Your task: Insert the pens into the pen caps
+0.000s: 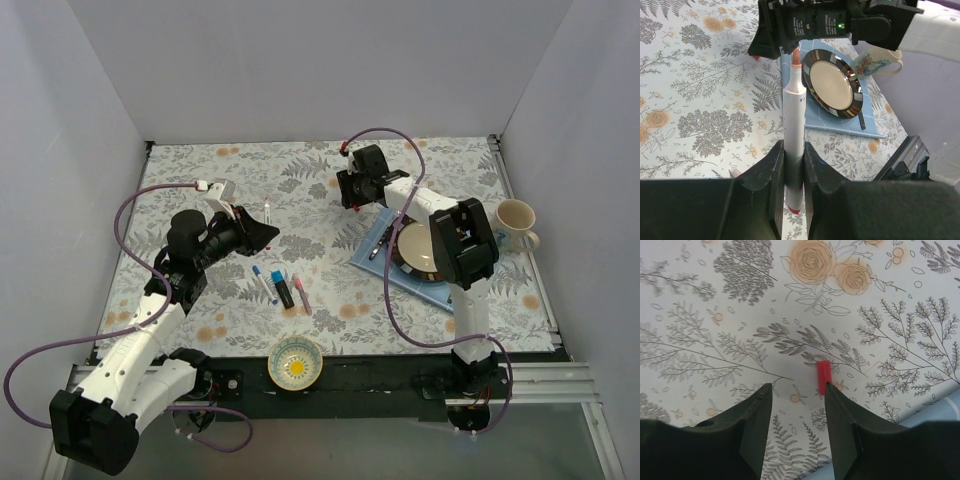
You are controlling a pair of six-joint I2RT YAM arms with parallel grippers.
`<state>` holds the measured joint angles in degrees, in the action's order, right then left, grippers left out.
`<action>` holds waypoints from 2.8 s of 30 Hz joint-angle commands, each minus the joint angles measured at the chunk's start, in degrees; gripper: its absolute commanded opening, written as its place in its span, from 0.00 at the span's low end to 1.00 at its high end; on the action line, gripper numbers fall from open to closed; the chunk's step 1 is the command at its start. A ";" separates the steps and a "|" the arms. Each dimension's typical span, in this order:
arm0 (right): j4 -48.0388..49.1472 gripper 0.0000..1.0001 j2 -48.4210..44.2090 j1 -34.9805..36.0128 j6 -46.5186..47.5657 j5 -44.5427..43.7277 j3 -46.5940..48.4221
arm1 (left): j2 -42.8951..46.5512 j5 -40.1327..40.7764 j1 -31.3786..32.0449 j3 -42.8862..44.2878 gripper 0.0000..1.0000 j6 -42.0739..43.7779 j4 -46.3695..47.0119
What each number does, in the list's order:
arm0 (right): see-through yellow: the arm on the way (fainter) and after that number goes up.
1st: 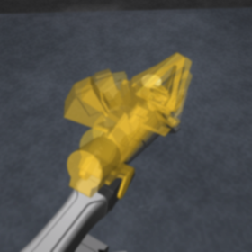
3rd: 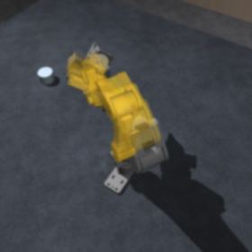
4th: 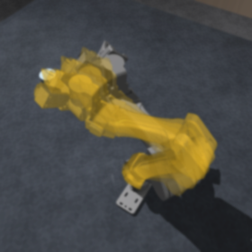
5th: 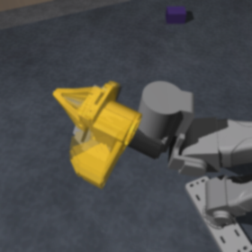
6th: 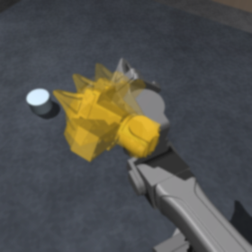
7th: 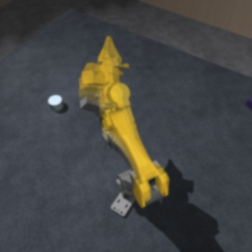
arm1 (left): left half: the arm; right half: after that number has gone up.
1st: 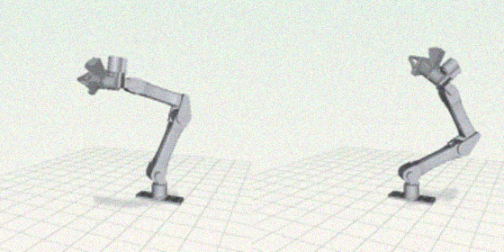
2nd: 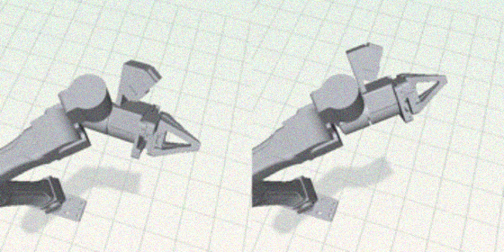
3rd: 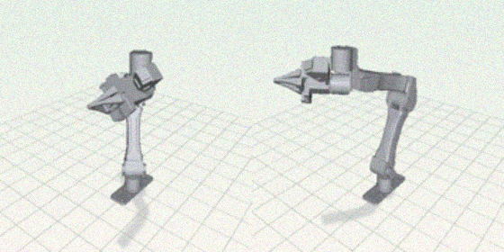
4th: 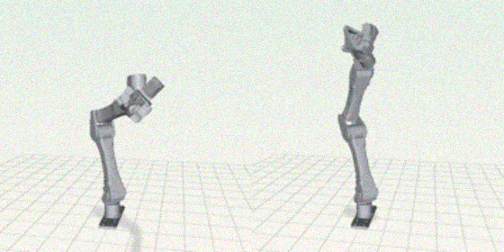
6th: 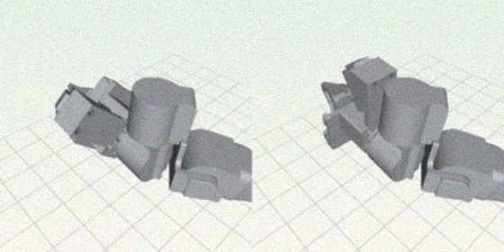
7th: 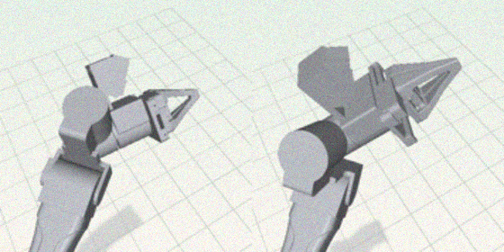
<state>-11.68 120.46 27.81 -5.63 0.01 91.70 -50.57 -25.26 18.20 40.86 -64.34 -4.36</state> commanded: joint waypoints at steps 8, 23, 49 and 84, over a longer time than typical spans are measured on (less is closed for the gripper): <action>-4.23 0.51 5.83 -1.01 8.96 -5.73 6.74 | 0.91 1.09 -0.09 -0.08 0.00 1.32 0.14; -3.78 0.32 8.12 -1.10 9.41 -4.57 5.86 | 0.73 1.35 -0.09 -0.52 0.00 1.14 0.49; 10.18 0.01 -21.93 3.91 -10.36 10.00 -28.76 | -1.11 -6.82 0.96 -3.95 0.00 -3.60 -4.08; -3.17 0.48 -10.43 18.33 1.14 -7.57 -15.32 | 2.23 -3.13 1.40 -3.77 0.00 -2.11 -5.13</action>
<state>-13.26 109.62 45.80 -6.24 -2.76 74.11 -49.23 -28.93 19.27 36.21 -67.75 -9.15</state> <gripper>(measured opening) 0.489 0.146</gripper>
